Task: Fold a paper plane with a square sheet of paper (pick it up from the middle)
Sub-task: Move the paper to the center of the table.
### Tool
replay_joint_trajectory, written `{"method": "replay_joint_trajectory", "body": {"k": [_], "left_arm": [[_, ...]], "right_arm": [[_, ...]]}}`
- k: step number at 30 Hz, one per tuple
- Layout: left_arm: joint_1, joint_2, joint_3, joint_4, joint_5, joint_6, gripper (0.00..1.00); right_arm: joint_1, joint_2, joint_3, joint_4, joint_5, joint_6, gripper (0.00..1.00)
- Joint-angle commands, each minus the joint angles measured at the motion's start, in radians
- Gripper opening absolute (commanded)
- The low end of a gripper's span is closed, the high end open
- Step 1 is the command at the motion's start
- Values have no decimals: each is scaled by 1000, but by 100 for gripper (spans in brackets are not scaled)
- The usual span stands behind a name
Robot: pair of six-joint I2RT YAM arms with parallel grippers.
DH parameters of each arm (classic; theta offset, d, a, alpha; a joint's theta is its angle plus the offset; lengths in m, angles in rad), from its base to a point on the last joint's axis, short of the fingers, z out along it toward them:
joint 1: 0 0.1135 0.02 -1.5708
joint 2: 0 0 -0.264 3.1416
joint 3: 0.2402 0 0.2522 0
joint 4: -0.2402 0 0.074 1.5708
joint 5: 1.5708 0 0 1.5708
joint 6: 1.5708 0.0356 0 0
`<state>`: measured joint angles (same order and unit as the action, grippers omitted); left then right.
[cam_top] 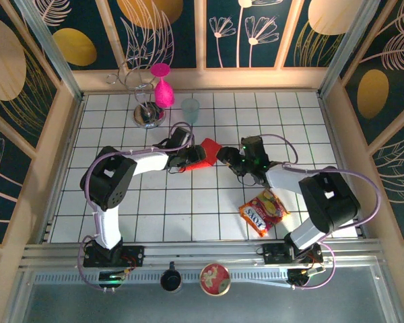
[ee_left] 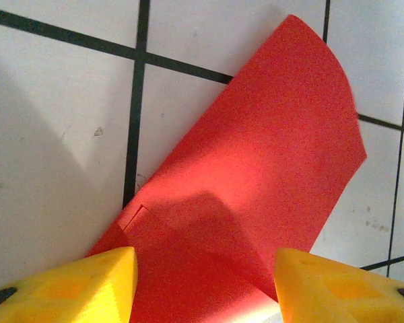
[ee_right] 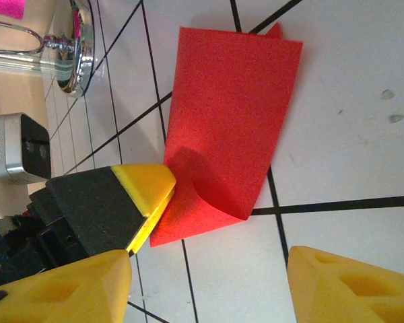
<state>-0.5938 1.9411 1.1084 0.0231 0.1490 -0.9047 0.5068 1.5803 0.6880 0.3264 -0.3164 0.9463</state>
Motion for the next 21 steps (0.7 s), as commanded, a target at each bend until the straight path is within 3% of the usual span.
{"method": "replay_joint_trajectory", "body": {"k": [1, 6, 13, 21], "left_arm": [[4, -5, -33, -5, 9, -104, 55], [4, -67, -97, 42, 26, -203, 55], [4, -151, -279, 238, 92, -393, 52], [4, -183, -312, 261, 79, -430, 52]], "right_arm": [[26, 41, 41, 9, -12, 56, 62], [44, 81, 56, 27, -18, 102, 59], [81, 130, 64, 74, -36, 160, 53], [117, 169, 76, 49, -39, 201, 49]]}}
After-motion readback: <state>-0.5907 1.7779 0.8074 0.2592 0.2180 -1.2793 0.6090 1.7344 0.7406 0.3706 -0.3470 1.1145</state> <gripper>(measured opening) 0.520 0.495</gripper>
